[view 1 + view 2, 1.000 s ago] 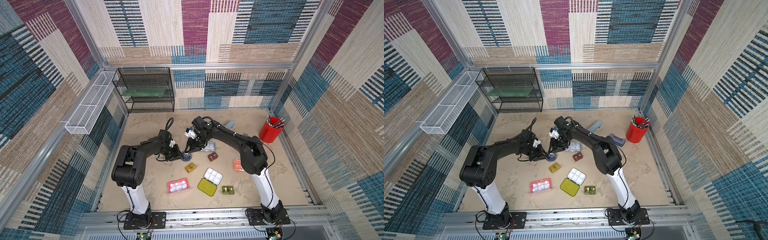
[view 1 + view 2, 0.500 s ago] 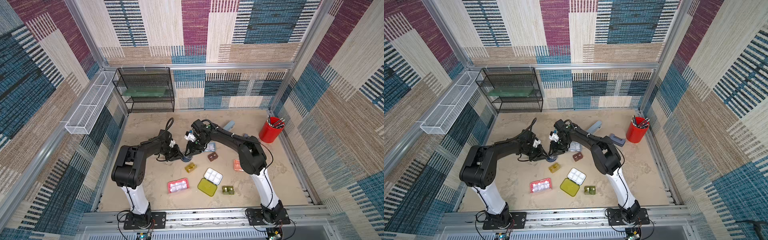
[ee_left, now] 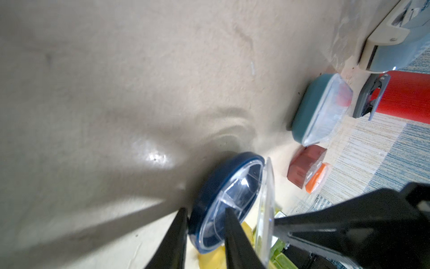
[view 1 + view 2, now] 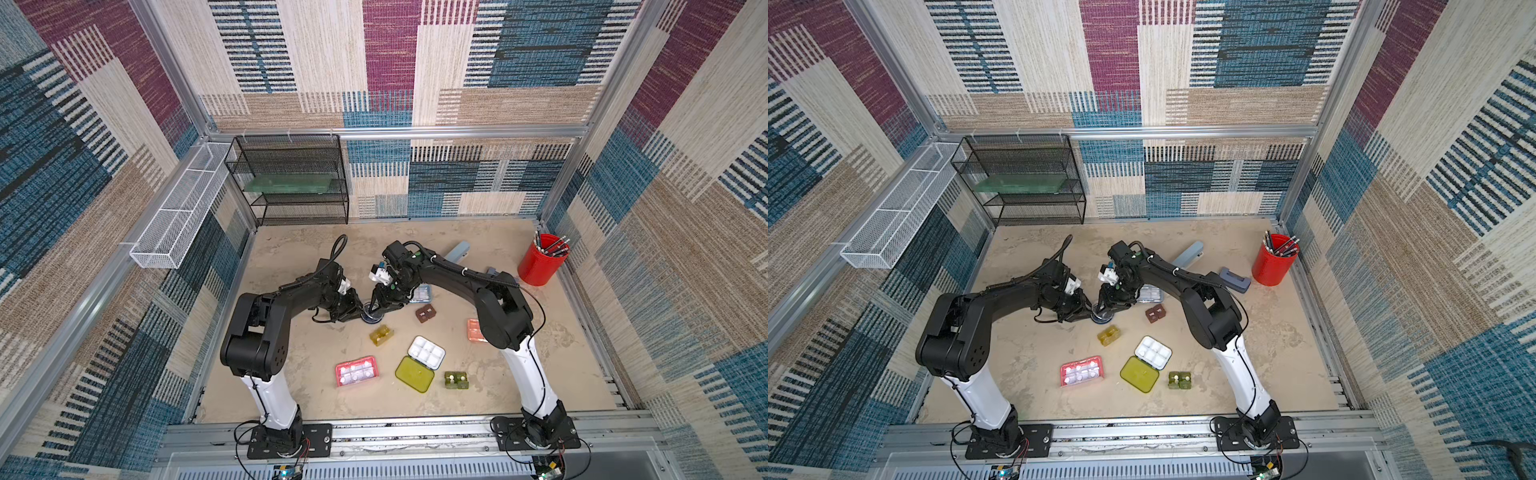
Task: Close pillboxes
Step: Close the lid on the pillbox.
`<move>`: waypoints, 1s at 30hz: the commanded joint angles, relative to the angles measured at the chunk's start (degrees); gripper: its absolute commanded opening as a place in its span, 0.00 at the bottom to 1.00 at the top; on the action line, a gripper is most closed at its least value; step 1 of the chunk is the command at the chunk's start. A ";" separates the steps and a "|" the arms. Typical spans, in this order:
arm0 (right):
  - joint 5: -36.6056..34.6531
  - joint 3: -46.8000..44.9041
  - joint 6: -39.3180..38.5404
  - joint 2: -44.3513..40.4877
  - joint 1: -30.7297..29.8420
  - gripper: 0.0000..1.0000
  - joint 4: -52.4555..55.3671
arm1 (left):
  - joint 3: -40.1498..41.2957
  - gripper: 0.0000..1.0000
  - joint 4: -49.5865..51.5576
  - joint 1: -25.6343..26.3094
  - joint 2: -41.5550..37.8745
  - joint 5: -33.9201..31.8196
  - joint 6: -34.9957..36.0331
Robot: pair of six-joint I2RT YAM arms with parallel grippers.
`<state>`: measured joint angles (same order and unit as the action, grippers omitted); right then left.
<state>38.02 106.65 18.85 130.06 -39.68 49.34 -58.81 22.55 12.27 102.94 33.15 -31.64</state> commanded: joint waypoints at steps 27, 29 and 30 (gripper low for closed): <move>-3.66 -12.65 2.59 -13.32 1.59 0.82 -6.74 | 3.03 0.62 12.08 -2.95 -19.38 1.02 2.72; -4.80 -13.71 3.26 -14.73 1.95 0.84 -6.18 | 2.99 0.75 11.30 -2.98 -20.97 2.73 2.56; -5.45 -14.15 4.11 -15.58 2.14 0.84 -5.55 | 3.04 0.81 10.64 -3.01 -21.34 3.82 2.30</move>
<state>34.87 93.34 20.99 116.42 -37.78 43.77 -55.75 33.56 9.39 82.81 33.01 -29.63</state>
